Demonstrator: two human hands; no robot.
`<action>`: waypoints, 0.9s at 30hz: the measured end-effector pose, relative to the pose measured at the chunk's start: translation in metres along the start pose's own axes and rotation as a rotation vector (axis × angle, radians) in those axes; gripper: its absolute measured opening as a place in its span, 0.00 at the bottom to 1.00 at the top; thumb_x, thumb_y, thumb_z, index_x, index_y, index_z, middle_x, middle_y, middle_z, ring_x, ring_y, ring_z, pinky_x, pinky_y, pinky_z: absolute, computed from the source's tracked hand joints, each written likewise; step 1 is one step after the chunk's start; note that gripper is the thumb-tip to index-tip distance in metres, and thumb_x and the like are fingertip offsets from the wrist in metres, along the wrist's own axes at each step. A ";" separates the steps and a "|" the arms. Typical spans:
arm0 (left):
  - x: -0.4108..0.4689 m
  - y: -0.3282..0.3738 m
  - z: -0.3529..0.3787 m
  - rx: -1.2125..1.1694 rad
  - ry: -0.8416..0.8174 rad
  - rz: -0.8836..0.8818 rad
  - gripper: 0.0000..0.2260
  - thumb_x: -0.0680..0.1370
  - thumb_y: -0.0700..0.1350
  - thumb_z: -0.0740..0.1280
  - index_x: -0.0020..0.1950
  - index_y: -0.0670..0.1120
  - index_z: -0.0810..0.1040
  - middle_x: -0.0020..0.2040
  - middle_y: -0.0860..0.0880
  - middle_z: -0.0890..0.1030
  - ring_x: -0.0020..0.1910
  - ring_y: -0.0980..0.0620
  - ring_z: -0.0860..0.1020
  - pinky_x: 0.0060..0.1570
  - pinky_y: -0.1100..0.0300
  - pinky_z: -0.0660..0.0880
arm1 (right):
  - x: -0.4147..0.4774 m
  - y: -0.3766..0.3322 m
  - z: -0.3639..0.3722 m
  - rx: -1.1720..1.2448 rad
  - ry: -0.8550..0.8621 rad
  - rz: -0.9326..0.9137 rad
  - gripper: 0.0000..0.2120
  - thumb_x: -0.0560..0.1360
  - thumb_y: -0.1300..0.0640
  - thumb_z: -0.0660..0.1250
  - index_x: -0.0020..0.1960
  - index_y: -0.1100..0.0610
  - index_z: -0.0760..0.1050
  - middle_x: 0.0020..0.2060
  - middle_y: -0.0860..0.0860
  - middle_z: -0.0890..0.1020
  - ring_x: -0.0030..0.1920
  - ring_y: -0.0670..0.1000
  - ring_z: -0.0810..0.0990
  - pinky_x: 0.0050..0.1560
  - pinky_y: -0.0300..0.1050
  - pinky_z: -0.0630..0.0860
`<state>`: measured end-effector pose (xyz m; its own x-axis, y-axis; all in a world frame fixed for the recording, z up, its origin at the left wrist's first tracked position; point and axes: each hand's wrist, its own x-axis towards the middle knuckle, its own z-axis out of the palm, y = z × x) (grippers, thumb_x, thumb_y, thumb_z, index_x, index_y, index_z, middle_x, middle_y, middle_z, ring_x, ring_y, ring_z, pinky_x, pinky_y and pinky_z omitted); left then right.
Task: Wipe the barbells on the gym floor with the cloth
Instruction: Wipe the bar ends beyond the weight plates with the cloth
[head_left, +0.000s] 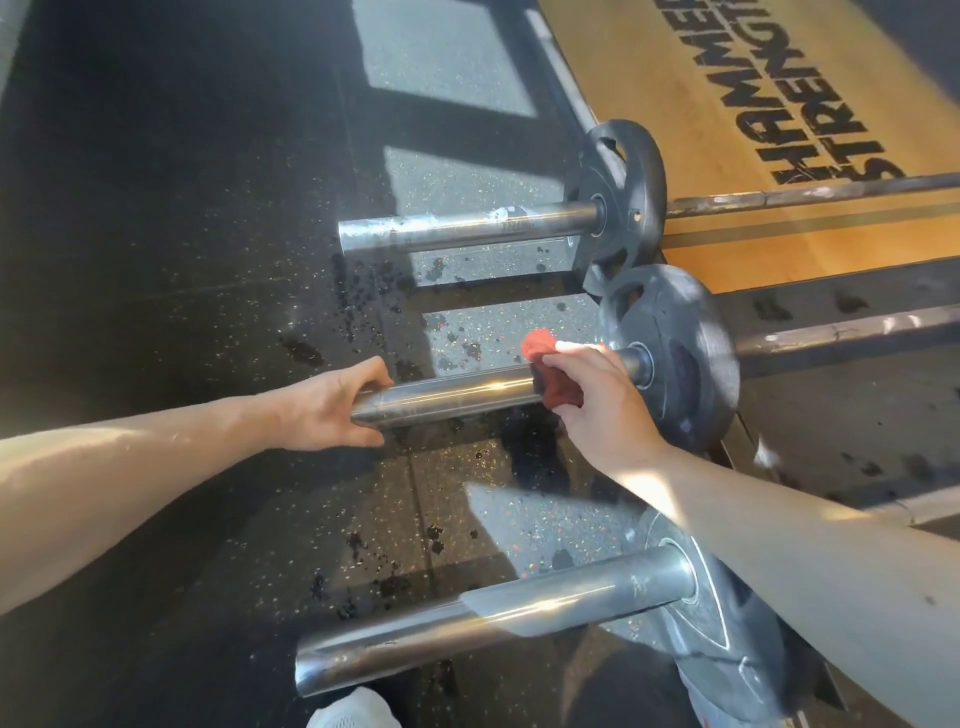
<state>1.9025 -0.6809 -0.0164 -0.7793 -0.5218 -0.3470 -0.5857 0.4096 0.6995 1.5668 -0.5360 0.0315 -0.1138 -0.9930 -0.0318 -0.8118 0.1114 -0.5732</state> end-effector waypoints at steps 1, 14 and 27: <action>-0.001 0.001 0.001 0.014 -0.001 0.006 0.25 0.72 0.50 0.79 0.58 0.59 0.66 0.54 0.57 0.78 0.48 0.60 0.80 0.44 0.64 0.78 | -0.002 0.003 -0.001 -0.020 0.028 0.016 0.27 0.73 0.72 0.71 0.69 0.56 0.77 0.63 0.49 0.78 0.66 0.52 0.69 0.69 0.39 0.61; -0.018 0.012 0.038 0.562 0.419 0.007 0.38 0.68 0.60 0.80 0.71 0.49 0.68 0.62 0.50 0.78 0.55 0.49 0.79 0.53 0.53 0.80 | 0.001 -0.087 0.055 -0.116 0.052 0.182 0.28 0.72 0.68 0.72 0.70 0.56 0.74 0.72 0.49 0.71 0.75 0.53 0.60 0.81 0.51 0.55; 0.000 0.000 0.006 0.077 0.061 -0.003 0.25 0.72 0.52 0.79 0.58 0.65 0.66 0.53 0.60 0.78 0.49 0.60 0.80 0.48 0.63 0.78 | -0.001 -0.001 -0.017 -0.193 0.230 0.204 0.25 0.69 0.75 0.68 0.64 0.60 0.78 0.65 0.53 0.77 0.67 0.56 0.67 0.72 0.50 0.67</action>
<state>1.9012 -0.6772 -0.0204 -0.7639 -0.5668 -0.3084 -0.6052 0.4634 0.6474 1.5583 -0.5346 0.0459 -0.3932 -0.9169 0.0682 -0.8496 0.3340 -0.4081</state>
